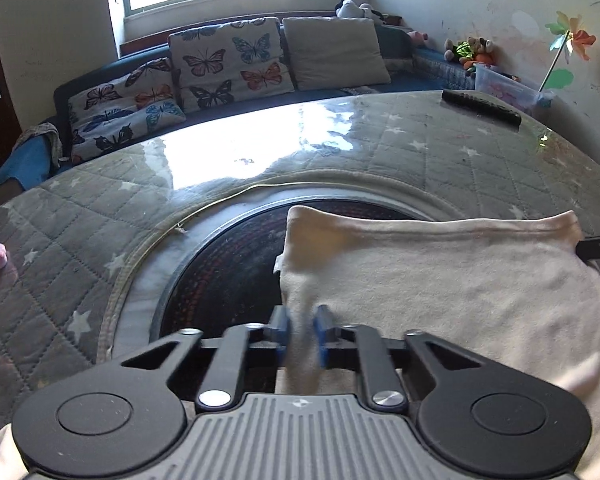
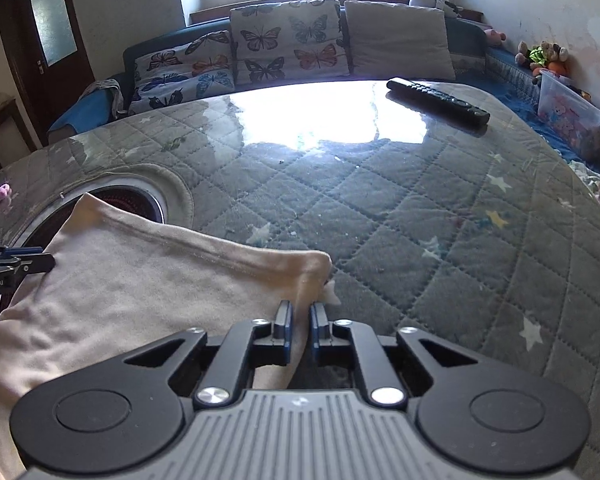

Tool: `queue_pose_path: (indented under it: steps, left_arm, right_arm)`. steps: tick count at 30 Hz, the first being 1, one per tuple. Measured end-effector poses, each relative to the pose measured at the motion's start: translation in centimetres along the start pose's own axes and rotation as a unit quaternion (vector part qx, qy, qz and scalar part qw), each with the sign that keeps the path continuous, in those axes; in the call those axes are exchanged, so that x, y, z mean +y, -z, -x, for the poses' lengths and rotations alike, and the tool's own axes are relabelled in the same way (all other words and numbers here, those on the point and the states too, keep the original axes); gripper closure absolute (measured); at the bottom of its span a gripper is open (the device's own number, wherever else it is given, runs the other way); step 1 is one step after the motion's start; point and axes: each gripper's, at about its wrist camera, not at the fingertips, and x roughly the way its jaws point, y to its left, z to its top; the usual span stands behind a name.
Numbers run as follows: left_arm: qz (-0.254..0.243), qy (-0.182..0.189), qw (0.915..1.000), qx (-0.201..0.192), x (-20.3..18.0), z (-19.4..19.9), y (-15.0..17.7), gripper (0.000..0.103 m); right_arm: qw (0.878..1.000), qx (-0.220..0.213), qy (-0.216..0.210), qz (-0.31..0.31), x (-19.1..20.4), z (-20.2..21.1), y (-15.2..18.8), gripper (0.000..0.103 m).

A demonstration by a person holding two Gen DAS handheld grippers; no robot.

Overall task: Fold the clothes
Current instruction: 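Lift and pull the sweater apart with both grippers to spread it flat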

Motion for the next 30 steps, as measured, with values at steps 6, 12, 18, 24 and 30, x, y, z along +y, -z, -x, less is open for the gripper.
queue_pose_path:
  steps: [6,12,18,24,30]
  left_arm:
    - [0.014,-0.028,0.9993,-0.022,1.5,1.1,0.3,0.101]
    - [0.033,-0.060,0.9966,-0.045,4.4,2.5,-0.1,0.101]
    - [0.061,-0.095,0.9924,-0.048,7.8,2.2,-0.2,0.101]
    - [0.080,-0.108,0.9907,-0.016,10.1,0.8,0.6,0.099]
    - [0.076,-0.101,0.9916,-0.025,9.5,3.2,1.5,0.093]
  right_arm:
    - [1.000,-0.005,0.005,0.023,1.6,-1.3,-1.3,0.100]
    - [0.999,-0.016,-0.009,0.050,5.1,-3.7,-4.4,0.100]
    - [0.997,-0.028,-0.023,0.075,9.1,-6.8,-7.7,0.100]
    - [0.995,-0.012,-0.032,0.094,11.0,-8.6,-8.6,0.092]
    - [0.991,-0.009,-0.047,0.122,11.0,-4.3,-6.7,0.082]
